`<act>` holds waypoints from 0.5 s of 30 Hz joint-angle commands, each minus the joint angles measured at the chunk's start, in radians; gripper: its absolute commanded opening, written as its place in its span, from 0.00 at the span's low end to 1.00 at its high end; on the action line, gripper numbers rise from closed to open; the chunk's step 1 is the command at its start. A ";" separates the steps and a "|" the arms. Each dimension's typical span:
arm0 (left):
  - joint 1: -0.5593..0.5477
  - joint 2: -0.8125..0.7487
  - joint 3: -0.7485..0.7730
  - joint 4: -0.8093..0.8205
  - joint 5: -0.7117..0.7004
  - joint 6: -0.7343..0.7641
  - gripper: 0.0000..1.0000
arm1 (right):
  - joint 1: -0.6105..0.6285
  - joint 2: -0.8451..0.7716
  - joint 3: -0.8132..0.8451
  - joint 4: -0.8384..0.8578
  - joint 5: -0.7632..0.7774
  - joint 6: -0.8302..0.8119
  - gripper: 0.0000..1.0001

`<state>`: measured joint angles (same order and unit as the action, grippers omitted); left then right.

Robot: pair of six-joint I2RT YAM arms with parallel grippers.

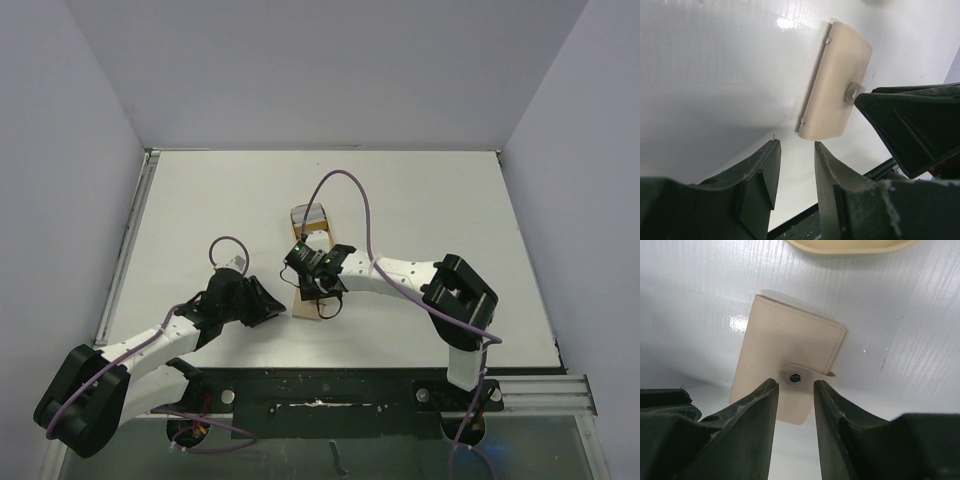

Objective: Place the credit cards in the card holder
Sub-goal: Open the card holder at the center of the board.

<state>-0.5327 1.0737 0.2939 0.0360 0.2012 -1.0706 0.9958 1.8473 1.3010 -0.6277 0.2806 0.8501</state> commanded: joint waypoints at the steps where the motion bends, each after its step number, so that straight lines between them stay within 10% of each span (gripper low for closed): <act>1: 0.008 -0.019 0.007 0.000 -0.024 -0.005 0.33 | 0.009 0.025 0.047 -0.022 0.033 0.021 0.38; 15: 0.011 -0.030 -0.013 0.015 -0.010 -0.015 0.33 | 0.028 0.110 0.091 -0.112 0.084 0.001 0.29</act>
<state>-0.5282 1.0698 0.2787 0.0246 0.1902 -1.0805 1.0145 1.9488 1.3785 -0.7002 0.3134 0.8501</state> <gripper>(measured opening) 0.325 0.344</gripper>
